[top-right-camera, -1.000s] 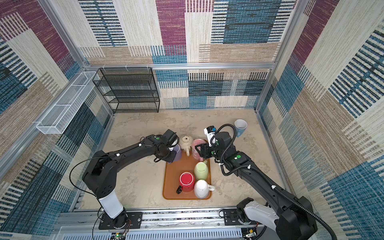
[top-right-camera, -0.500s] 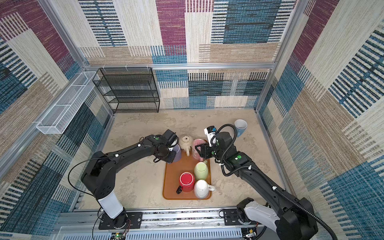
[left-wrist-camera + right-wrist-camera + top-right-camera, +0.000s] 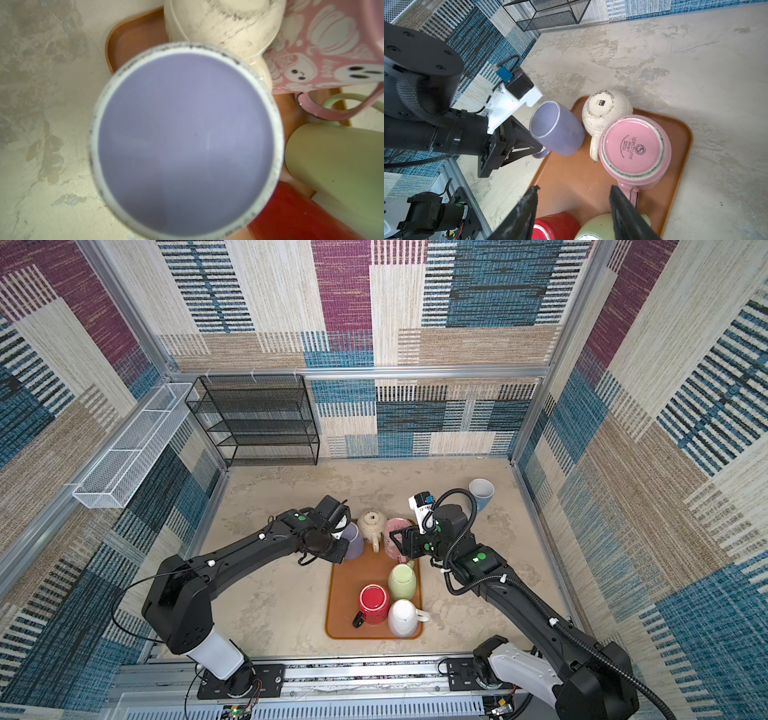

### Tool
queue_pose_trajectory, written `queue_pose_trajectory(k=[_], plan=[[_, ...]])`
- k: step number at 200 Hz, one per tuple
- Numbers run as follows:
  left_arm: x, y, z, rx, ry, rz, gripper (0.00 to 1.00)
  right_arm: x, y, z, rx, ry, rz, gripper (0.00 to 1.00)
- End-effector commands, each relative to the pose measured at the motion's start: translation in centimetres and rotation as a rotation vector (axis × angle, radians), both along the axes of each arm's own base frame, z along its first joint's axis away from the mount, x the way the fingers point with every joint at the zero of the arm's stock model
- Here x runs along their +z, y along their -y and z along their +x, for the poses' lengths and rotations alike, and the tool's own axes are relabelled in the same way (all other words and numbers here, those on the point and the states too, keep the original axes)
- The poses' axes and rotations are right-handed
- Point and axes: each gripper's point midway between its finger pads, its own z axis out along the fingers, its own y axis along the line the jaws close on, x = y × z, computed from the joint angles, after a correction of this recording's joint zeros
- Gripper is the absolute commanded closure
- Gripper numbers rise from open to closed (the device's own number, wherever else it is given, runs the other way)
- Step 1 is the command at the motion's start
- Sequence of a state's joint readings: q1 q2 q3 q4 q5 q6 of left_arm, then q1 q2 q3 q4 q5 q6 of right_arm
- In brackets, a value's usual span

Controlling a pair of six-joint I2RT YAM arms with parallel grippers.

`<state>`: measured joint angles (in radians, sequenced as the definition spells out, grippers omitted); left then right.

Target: Turn the mug right side up

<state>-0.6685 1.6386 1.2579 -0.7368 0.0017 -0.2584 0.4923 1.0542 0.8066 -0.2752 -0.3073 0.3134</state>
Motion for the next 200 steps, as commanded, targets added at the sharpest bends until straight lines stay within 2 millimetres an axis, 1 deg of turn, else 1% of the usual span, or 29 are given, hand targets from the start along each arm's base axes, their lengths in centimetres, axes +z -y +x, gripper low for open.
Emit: queue_pose_trajectory(k=[1, 32, 55, 73, 105, 129, 161, 200], plan=[[1.3, 0.6, 0.0, -0.009, 0.027, -0.053, 1.00, 1.4, -0.5, 0.1, 0.020, 0.038, 0.035, 0.42], [2.9, 1.1, -0.4, -0.009, 0.045, -0.120, 1.00, 1.7, -0.6, -0.2, 0.026, 0.054, 0.060, 0.41], [4.3, 1.5, -0.9, -0.012, 0.059, -0.183, 1.00, 2.2, -0.8, -0.6, 0.048, 0.072, 0.092, 0.40], [5.4, 1.9, -1.1, -0.013, 0.075, -0.239, 1.00, 2.2, -1.0, -0.9, 0.062, 0.078, 0.112, 0.40], [8.2, 2.7, -1.7, -0.020, 0.116, -0.383, 1.00, 2.1, -1.4, -1.4, 0.087, 0.078, 0.146, 0.39], [10.1, 3.0, -2.2, -0.018, 0.156, -0.511, 1.00, 1.9, -1.7, -2.2, 0.119, 0.083, 0.188, 0.38], [11.4, 3.1, -2.6, -0.012, 0.152, -0.679, 1.00, 1.9, -2.2, -3.1, 0.162, 0.090, 0.241, 0.38], [11.9, 2.8, -2.2, 0.018, 0.117, -0.858, 1.00, 2.5, -2.8, -3.8, 0.212, 0.099, 0.303, 0.37]])
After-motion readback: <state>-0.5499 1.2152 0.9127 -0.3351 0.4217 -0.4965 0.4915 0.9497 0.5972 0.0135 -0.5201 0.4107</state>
